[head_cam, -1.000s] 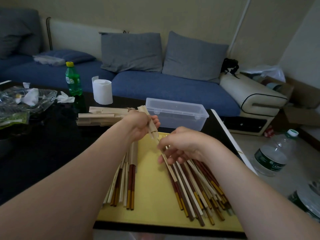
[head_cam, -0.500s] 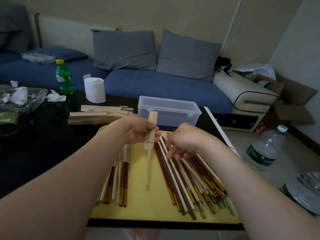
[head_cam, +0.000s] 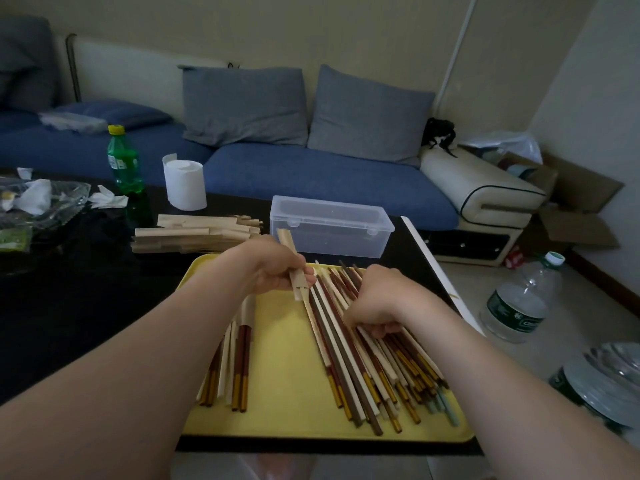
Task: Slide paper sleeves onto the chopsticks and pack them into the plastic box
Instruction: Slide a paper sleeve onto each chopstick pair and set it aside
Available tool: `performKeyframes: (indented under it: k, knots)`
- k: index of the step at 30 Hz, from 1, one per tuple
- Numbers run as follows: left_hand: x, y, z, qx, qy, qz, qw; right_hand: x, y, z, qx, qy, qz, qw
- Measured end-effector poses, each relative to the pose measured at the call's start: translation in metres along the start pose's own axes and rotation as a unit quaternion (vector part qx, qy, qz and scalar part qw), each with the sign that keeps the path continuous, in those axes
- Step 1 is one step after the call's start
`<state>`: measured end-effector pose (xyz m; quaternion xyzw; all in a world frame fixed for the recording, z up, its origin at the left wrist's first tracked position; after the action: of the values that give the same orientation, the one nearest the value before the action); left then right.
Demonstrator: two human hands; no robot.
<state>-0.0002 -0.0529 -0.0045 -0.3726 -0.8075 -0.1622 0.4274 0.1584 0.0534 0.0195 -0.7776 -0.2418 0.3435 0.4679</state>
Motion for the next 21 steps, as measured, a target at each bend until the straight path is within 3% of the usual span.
performKeyframes:
  k: [5,8,14,21]
  knots:
    - [0.000,0.001,0.004,0.012,0.036,-0.034,0.999,-0.009,-0.006,-0.005,0.021,-0.057,0.089,0.994]
    - [0.004,-0.002,0.008,0.035,0.059,-0.067,0.995,-0.018,-0.007,-0.010,-0.029,-0.102,0.147,0.983]
    - [0.009,-0.010,0.009,0.088,0.121,-0.148,0.978,-0.019,-0.006,-0.008,-0.134,-0.115,0.104,0.979]
    - [0.010,-0.019,0.011,0.107,0.155,-0.188,0.964,-0.022,-0.006,-0.003,-0.175,-0.118,0.075,0.975]
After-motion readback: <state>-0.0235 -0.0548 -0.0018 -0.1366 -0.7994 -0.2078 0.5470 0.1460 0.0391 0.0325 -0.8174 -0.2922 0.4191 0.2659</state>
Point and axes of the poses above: each hand's wrist, its own z-axis towards the middle knuckle, its own y-axis out of the palm, x = y × z, the point moved 2 cm from there along z, towards the middle knuckle, and after that the axes turned 9 degrees about -y, right-handed, at the moved point
